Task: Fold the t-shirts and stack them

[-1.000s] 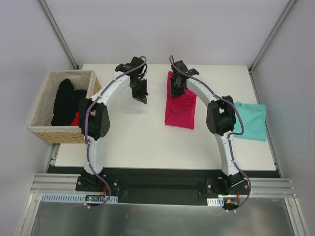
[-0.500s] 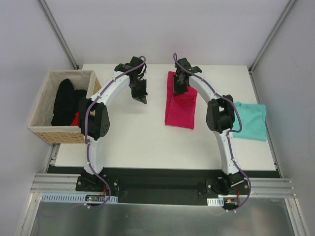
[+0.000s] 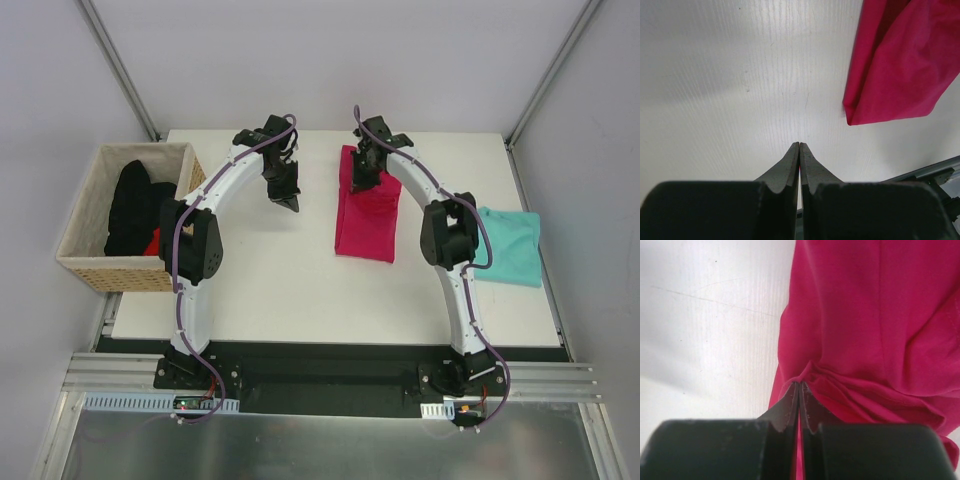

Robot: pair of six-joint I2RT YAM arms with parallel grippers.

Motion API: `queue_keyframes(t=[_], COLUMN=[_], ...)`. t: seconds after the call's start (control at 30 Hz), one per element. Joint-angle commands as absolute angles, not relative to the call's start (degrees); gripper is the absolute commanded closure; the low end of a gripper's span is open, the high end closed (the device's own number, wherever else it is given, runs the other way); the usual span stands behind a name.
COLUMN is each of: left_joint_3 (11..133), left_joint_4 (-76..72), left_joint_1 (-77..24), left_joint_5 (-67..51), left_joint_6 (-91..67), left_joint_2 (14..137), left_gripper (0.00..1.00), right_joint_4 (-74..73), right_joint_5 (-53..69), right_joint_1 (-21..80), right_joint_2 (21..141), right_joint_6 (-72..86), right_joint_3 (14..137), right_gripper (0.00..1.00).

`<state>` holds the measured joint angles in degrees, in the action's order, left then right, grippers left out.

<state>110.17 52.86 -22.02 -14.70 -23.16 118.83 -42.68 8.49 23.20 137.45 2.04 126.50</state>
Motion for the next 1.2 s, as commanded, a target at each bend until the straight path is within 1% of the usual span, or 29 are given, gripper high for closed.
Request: queue_keyframes(t=[0.0,0.33,0.37,0.47,0.57,0.7,0.83,0.87,1.0,1.03,1.1,1.13,1.17], left_joint_3=[112.1,112.0,112.0,112.0,111.9,111.6,111.2,111.1,110.9,111.0,111.0,111.0,111.1], left_joint_4=[53.9,53.9,54.0,54.0,54.0,54.0,54.0,53.9,53.8,53.8,53.9,53.8,53.9], left_joint_1=[-21.5,-21.5,-21.5,-21.5,-21.5,-21.5,-21.5,-21.5,-21.6,-21.6,-21.5,-21.6,-21.5], left_joint_5=[-15.8,-15.9,-15.9,-16.0,-16.0,-16.2,-16.3,-16.3,-16.4,-16.3,-16.3,-16.3,-16.3], left_joint_6=[-22.7,-22.8,-22.8,-22.7,-22.7,-22.6,-22.6,-22.6,-22.6,-22.6,-22.7,-22.7,-22.7], left_joint_2=[119.2,119.2,119.2,119.1,119.0,119.1,118.8,118.8,118.3,118.2,118.0,117.8,117.6], left_gripper=[1.00,1.00,1.00,1.00,1.00,1.00,1.00,1.00,1.00,1.00,1.00,1.00,1.00], right_joint_4=[-41.7,-41.6,-41.7,-42.1,-42.5,-42.9,-42.6,-42.6,-41.7,-41.3,-40.6,-40.7,-40.4], right_joint_5=[11.5,13.2,12.1,10.4,8.2,5.4,0.4,-2.7,-5.1,-5.2,-4.9,-5.0,-4.9], right_joint_1=[24.1,24.6,24.6,24.6,24.3,23.6,22.5,22.3,22.1,22.1,22.1,22.2,22.1], right_joint_2=[135.8,135.8,135.6,135.4,134.7,133.3,129.8,129.2,125.6,124.9,123.1,122.6,121.7], right_joint_6=[0.7,0.4,0.4,0.3,-1.4,-1.9,-2.5,-2.6,-2.6,-2.5,-1.2,-0.7,-0.3], right_joint_3=[127.6,128.1,128.0,127.8,127.7,127.5,126.1,125.7,122.4,120.0,118.0,117.1,115.2], right_gripper=[0.99,0.99,0.86,0.59,0.52,0.51,0.51,0.52,0.56,0.61,0.75,0.84,0.88])
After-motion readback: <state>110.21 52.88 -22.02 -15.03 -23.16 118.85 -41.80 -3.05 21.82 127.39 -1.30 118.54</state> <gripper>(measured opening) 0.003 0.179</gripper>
